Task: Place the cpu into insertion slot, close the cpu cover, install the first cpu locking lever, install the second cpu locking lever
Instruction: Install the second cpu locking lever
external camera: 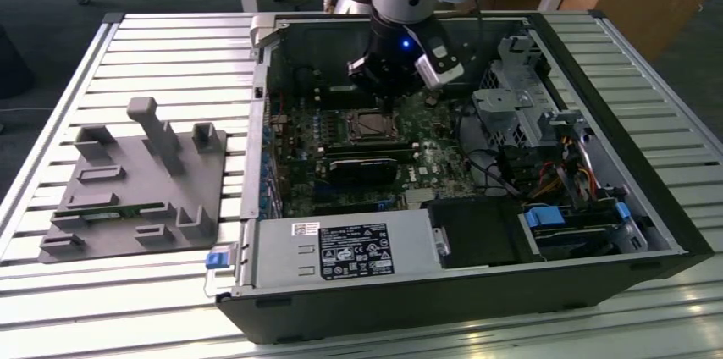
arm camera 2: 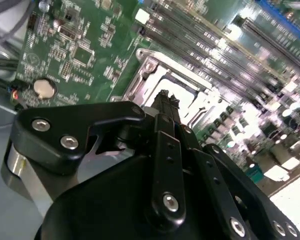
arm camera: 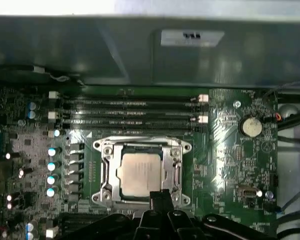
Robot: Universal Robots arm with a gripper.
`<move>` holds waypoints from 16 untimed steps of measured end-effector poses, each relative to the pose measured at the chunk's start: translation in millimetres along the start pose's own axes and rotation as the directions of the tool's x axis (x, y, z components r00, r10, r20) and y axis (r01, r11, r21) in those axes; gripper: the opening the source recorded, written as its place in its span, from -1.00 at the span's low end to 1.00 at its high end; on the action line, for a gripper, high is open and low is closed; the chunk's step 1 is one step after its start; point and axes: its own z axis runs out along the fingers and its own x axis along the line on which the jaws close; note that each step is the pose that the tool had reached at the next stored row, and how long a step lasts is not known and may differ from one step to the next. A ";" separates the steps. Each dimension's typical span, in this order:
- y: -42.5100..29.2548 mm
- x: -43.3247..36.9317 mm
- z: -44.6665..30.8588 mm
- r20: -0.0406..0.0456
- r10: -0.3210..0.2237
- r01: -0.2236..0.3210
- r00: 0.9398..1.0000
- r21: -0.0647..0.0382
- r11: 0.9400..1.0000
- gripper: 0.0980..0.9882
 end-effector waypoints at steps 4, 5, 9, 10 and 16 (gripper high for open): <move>-9.0 -0.1 -0.3 -0.013 0.000 -0.001 1.000 -0.001 1.000 -0.98; -11.4 -0.1 -0.2 -0.016 0.001 -0.001 1.000 -0.002 1.000 -0.98; -18.8 -0.1 2.4 -0.018 0.001 -0.001 1.000 -0.009 1.000 -0.98; -20.0 -0.1 3.2 -0.018 0.001 -0.001 1.000 -0.009 1.000 -0.98; -22.6 0.3 4.8 -0.018 0.001 -0.001 1.000 -0.010 1.000 -0.98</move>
